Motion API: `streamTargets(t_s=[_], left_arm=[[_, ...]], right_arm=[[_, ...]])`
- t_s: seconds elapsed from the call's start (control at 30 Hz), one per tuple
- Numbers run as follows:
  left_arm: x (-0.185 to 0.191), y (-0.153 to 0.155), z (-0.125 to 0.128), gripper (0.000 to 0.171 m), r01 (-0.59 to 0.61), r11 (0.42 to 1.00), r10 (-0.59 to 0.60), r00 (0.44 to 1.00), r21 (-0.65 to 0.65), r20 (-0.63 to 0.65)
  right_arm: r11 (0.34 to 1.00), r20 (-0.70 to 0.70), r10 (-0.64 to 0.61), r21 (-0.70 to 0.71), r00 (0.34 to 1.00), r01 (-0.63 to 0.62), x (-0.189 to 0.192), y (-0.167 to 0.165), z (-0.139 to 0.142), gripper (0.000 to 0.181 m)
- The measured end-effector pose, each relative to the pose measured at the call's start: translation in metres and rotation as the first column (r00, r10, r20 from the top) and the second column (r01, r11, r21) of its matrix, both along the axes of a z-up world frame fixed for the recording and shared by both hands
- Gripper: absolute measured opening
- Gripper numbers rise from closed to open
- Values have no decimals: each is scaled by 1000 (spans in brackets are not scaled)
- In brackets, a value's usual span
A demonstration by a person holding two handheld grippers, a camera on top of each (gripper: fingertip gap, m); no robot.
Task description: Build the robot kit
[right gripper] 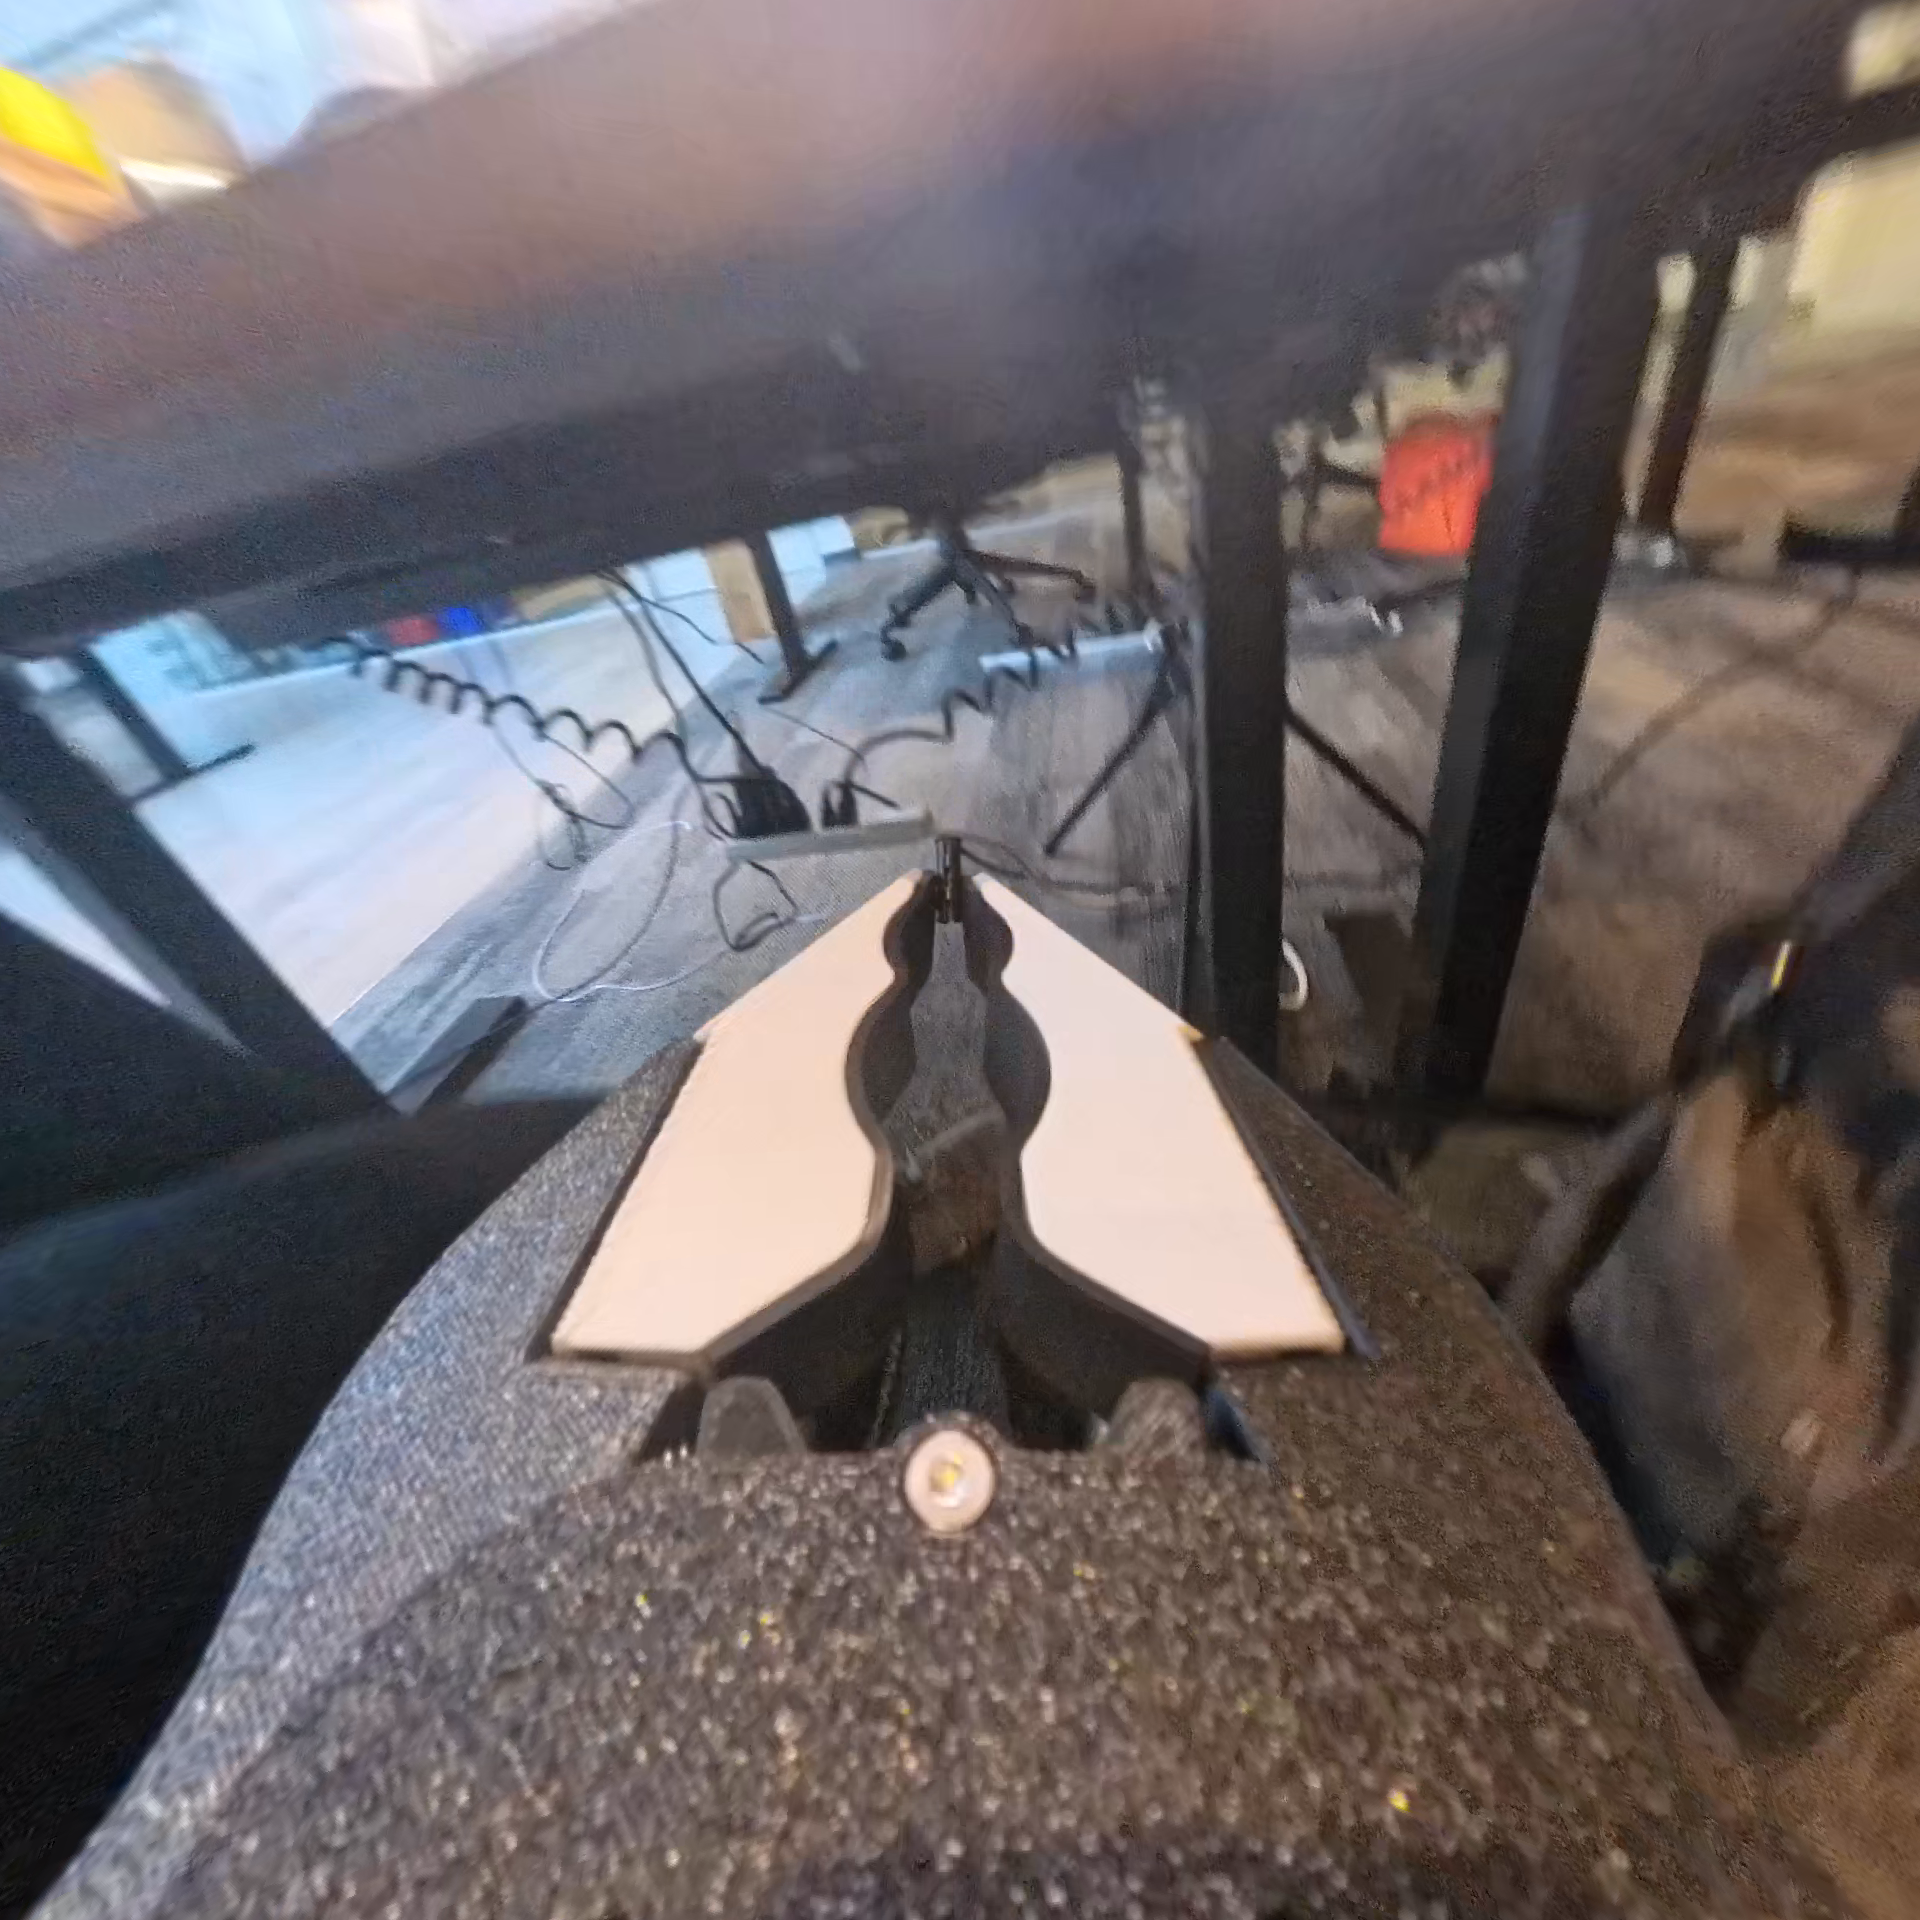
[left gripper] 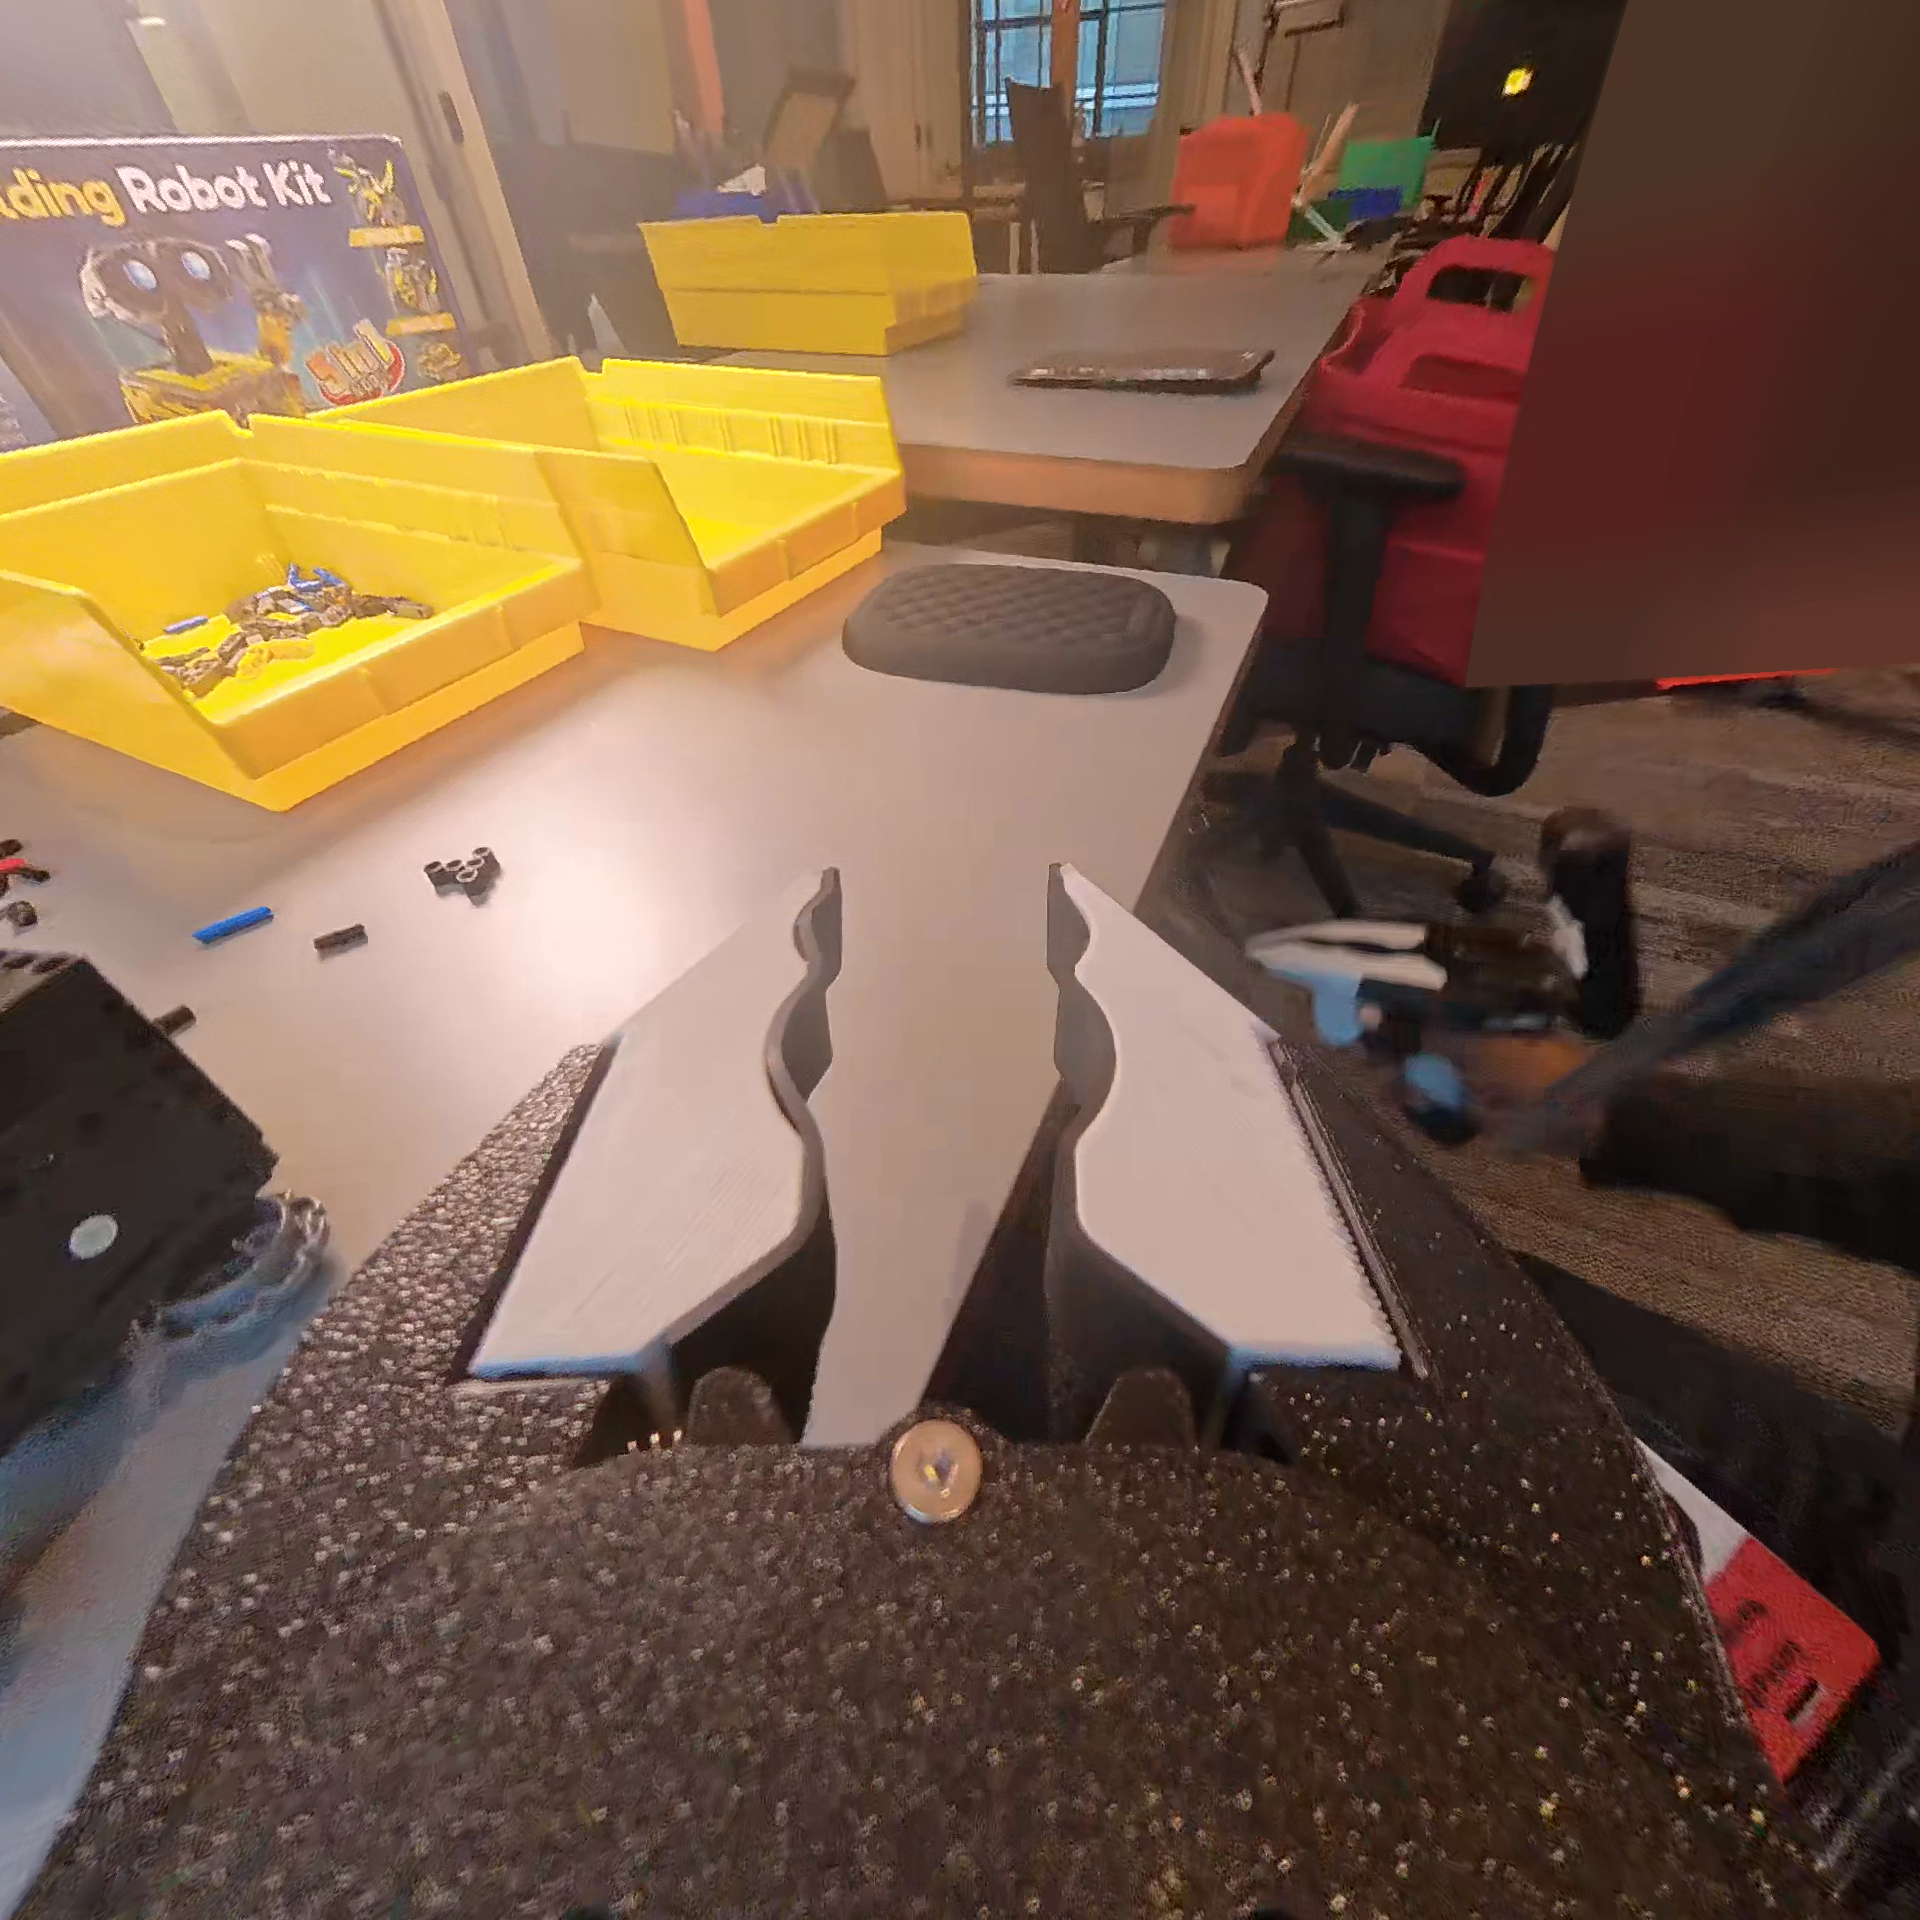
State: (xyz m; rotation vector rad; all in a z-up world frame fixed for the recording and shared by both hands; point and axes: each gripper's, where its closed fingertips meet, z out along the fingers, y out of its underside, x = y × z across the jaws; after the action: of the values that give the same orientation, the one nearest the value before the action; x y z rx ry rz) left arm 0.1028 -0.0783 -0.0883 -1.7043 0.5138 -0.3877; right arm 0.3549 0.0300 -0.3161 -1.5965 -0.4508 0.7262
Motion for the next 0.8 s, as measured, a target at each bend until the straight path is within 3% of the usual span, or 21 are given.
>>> streamTargets(t_s=[0.07, 0.17, 0.23, 0.33, 0.47, 0.6, 0.7, 0.8], left_arm=[[-7, -13, -3, 37, 10, 999, -10, 1000, -40, 4], [-28, -25, -8, 41, 9, 996, -9, 1000, -87, 1], [-47, -28, -4, 42, -4, 998, 4, 1000, -63, 7], [-85, -22, 7, 41, -48, 999, 48, 998, 5, 34], [-137, -7, 9, 38, -95, 994, 92, 994, 46, 67], [-166, 3, 24, 38, -112, 990, 100, 985, 82, 143], [-189, 12, 31, 37, -162, 981, 148, 980, 103, 135], [-211, 19, 40, 37, -202, 976, 186, 970, 87, 158]], right_arm=[[995, 41, 81, 50, 996, -83, -13, -17, 73, 5], [979, 123, 121, 147, 985, -139, -40, -11, 169, 5], [960, 197, 157, 201, 968, -197, -73, 5, 216, 4], [935, 288, 239, 188, 927, -300, -138, 43, 253, 5], [892, 370, 339, 168, 865, -421, -233, 110, 272, 5], [852, 438, 396, 153, 807, -501, -319, 169, 273, 4], [827, 460, 450, 110, 765, -552, -368, 190, 266, 5], [801, 470, 521, 20, 712, -599, -406, 185, 247, 5]])
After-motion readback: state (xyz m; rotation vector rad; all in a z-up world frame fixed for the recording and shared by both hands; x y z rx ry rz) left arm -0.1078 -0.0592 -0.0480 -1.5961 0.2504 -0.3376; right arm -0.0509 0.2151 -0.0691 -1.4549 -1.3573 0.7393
